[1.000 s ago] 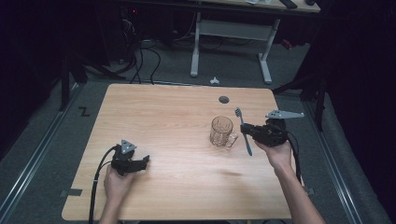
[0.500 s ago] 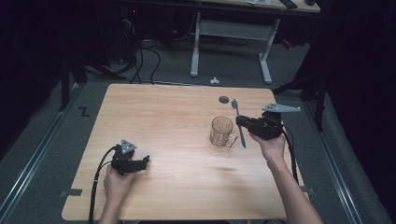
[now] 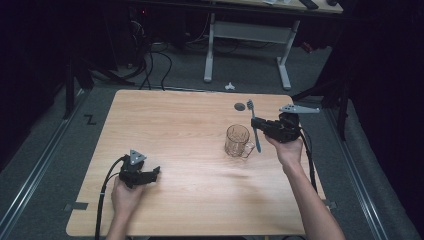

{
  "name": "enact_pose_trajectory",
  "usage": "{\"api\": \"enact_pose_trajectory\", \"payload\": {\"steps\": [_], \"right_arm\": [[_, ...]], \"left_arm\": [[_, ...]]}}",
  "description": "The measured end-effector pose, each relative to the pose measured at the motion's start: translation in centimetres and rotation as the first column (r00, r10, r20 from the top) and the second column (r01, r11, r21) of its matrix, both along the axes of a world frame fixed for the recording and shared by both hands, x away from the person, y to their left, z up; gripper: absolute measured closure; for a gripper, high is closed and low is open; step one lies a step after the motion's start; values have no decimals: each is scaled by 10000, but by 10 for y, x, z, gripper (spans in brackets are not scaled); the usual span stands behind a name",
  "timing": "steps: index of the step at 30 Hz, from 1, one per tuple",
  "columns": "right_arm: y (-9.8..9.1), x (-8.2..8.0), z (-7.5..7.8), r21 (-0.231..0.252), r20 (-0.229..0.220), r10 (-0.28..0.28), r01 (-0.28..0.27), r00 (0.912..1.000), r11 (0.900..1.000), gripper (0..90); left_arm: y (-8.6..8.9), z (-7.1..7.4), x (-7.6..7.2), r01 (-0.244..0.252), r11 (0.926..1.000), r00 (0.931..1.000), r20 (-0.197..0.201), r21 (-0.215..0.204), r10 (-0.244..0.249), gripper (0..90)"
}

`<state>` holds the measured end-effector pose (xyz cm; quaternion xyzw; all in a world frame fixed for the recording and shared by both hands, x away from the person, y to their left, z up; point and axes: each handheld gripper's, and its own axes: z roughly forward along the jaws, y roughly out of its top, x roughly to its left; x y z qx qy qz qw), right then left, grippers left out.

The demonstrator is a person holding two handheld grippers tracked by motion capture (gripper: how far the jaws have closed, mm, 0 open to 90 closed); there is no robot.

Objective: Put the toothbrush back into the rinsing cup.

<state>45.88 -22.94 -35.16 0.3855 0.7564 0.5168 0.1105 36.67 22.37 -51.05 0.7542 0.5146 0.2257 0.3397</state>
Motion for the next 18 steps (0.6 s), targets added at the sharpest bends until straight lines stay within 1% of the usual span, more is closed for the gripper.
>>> {"api": "enact_pose_trajectory", "payload": {"steps": [4,12,14,18], "right_arm": [[3,2,2,-84,136,-47,48,9999,10000,800],[7,9,2,-91,330,-115,118,9994,9999,800],[7,9,1,86,403,-44,41,9992,10000,800],[9,10,-1,75,465,-16,13,9989,10000,800]], "left_arm": [[0,0,0,2,10000,10000,-3,5,-2,242],[0,0,0,2,10000,10000,-2,6,-2,242],[0,0,0,11,10000,10000,1,12,-11,243],[0,0,0,13,10000,10000,2,8,-13,245]]}}
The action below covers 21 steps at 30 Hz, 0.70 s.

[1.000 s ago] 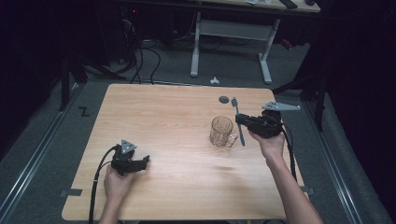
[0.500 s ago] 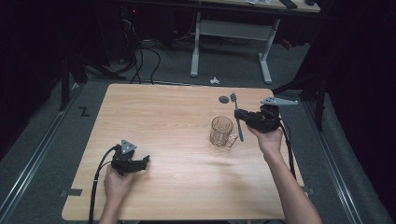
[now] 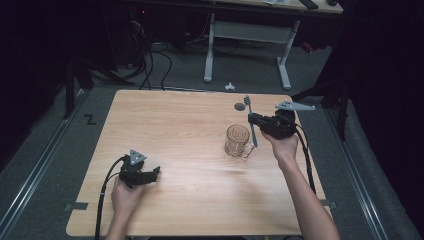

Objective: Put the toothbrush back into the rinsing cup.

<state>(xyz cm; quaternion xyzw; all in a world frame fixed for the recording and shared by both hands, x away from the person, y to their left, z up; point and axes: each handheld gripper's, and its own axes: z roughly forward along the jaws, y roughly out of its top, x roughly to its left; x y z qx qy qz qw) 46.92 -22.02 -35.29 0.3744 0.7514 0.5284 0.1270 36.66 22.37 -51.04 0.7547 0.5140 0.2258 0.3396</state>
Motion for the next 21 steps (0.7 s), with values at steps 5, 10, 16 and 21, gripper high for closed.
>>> {"api": "enact_pose_trajectory", "payload": {"steps": [5,10,16,21], "right_arm": [[2,2,-2,59,51,-26,26,10000,10000,800],[3,4,-4,84,87,-52,51,9999,10000,799],[5,8,-8,275,160,-99,95,9998,9996,799],[6,10,-11,371,173,-103,97,9998,9993,799]], "left_arm": [[0,0,0,0,10000,10000,0,1,0,245],[0,0,0,-1,10000,10000,2,-1,1,244],[0,0,0,8,10000,10000,3,4,-8,245],[0,0,0,30,10000,10000,8,3,-30,246]]}}
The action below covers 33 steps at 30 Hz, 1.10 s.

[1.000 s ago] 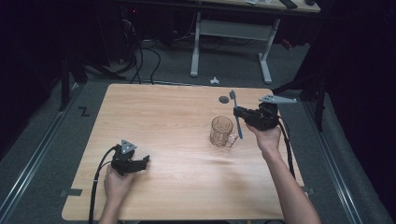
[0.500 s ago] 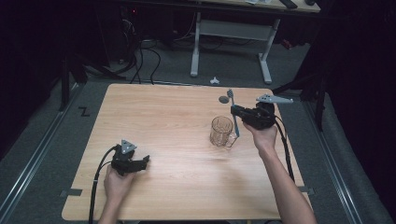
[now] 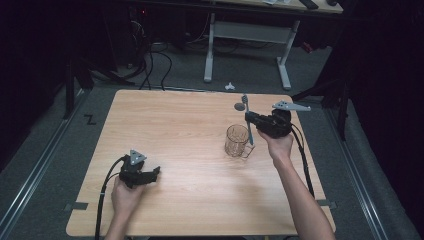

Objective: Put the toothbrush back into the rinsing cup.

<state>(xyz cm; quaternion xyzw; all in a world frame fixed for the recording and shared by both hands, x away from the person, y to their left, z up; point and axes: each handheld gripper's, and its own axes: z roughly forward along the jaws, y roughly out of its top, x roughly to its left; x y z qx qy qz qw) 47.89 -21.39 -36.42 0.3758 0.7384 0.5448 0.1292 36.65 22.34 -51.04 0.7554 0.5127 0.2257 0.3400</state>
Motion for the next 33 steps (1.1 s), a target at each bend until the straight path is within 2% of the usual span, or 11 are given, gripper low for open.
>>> {"api": "enact_pose_trajectory", "payload": {"steps": [10,33], "right_arm": [[-1,1,-4,172,30,-18,18,10000,9999,799],[-7,-1,-14,208,-127,-143,145,9998,9997,796]], "left_arm": [[0,0,0,1,10000,10000,2,-4,-1,247],[0,0,0,18,10000,10000,9,-5,-18,247]]}}
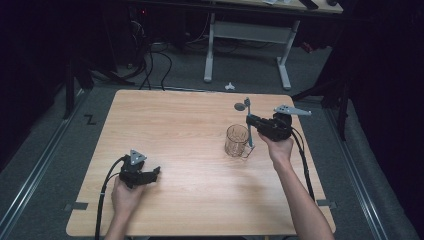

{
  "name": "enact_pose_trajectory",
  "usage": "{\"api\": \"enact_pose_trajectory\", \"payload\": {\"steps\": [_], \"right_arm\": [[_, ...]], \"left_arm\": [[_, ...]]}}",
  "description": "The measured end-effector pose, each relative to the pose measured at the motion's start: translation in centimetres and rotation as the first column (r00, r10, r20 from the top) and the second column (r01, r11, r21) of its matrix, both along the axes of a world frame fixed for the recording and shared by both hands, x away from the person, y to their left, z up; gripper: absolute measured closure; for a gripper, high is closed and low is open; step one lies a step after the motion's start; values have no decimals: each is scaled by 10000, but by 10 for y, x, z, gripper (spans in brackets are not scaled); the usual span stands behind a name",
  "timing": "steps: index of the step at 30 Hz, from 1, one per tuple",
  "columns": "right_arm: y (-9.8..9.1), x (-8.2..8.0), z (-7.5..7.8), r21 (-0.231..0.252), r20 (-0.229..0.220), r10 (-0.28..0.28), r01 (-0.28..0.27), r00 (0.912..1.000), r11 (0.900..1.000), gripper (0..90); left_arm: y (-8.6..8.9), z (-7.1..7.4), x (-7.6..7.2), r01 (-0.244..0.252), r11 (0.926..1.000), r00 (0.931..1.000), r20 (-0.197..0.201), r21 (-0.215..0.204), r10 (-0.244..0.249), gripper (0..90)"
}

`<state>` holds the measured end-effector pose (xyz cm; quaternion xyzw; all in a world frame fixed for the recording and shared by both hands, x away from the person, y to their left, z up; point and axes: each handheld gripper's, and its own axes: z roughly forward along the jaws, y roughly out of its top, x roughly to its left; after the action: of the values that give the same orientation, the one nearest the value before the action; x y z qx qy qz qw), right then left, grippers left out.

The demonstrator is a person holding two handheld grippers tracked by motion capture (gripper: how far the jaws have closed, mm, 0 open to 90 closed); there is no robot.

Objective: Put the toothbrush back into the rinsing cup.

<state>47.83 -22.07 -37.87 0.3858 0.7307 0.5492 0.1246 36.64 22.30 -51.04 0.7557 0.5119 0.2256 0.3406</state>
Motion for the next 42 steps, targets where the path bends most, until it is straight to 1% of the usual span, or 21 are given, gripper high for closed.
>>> {"api": "enact_pose_trajectory", "payload": {"steps": [8,23,29,42], "right_arm": [[-3,-2,1,-126,-98,-6,5,10000,9999,796],[-9,-6,1,-295,-140,-45,40,9999,9996,795],[-10,-8,3,-454,-119,-29,24,9999,9990,795],[-10,-11,5,-603,-196,-27,16,9998,9982,794]], "left_arm": [[0,0,0,10,10000,10000,-3,-2,-10,247],[0,0,0,10,10000,10000,-4,-2,-10,247],[0,0,0,11,10000,10000,-5,-1,-11,247],[0,0,0,12,10000,10000,-6,0,-12,247]]}}
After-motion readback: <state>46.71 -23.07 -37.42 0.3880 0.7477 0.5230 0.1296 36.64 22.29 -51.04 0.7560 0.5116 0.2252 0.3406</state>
